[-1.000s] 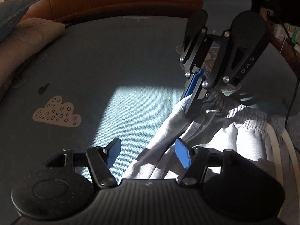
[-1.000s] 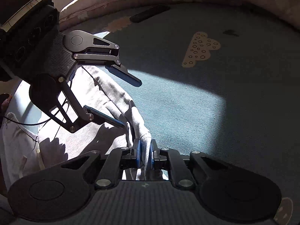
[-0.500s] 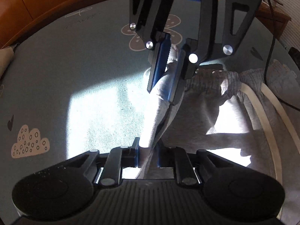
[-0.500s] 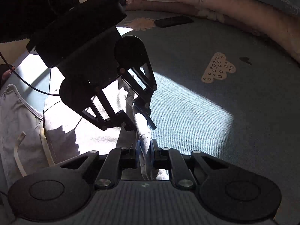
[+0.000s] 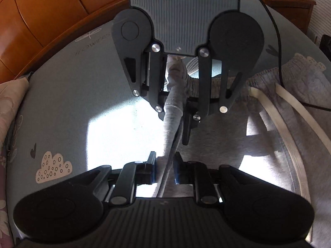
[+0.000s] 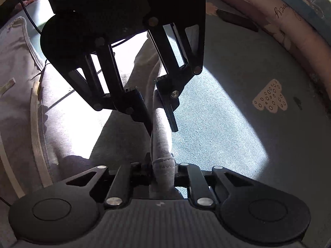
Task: Fold clothes
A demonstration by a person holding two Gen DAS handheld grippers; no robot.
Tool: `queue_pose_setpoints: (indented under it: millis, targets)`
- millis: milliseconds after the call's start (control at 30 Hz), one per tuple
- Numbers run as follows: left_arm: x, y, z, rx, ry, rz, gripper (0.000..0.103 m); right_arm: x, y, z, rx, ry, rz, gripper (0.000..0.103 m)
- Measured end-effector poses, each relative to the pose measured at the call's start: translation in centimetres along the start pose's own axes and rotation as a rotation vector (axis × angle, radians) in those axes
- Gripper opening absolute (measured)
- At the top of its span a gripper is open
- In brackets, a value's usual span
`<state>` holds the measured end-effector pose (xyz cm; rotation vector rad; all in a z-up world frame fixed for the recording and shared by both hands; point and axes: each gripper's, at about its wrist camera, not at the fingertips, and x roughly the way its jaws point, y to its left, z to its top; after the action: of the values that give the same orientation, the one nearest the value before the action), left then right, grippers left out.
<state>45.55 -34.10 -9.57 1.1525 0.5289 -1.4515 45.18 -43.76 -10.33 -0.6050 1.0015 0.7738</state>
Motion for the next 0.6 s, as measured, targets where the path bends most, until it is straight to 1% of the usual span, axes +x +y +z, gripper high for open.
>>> queue_pose_setpoints:
  millis: [33, 67, 133, 200, 333, 467, 533, 600]
  targets:
    - [-0.3, -0.1, 0.0, -0.001, 0.017, 0.000, 0.028, -0.4, 0.3, 0.1, -0.007, -0.006, -0.008, 0.014]
    - [-0.5, -0.2, -0.2, 0.001, 0.034, -0.009, 0.031, -0.8, 0.6, 0.2, -0.013, -0.011, -0.015, 0.014]
    - [-1.2, -0.7, -0.7, 0.028, 0.039, -0.016, 0.038, -1.5, 1.1, 0.4, -0.020, -0.023, -0.027, 0.014]
    - [-1.6, -1.0, -1.3, 0.058, 0.061, -0.018, 0.044, -2.1, 1.4, 0.5, -0.018, -0.037, -0.026, 0.014]
    - [-1.8, -1.5, -3.1, 0.120, 0.144, -0.020, 0.044, -3.2, 2.3, 0.7, -0.029, -0.058, -0.039, 0.014]
    - [-2.0, -1.1, -5.2, 0.099, 0.237, -0.094, 0.043, -3.9, 3.1, 0.7, -0.046, -0.062, -0.036, 0.014]
    - [-2.2, 0.2, -7.1, 0.112, 0.286, -0.127, 0.043, -4.3, 3.5, 0.6, -0.051, -0.062, -0.035, 0.013]
    - [-2.1, -0.2, -8.6, 0.140, 0.346, -0.147, 0.043, -4.8, 3.9, 0.5, -0.051, -0.064, -0.034, 0.013]
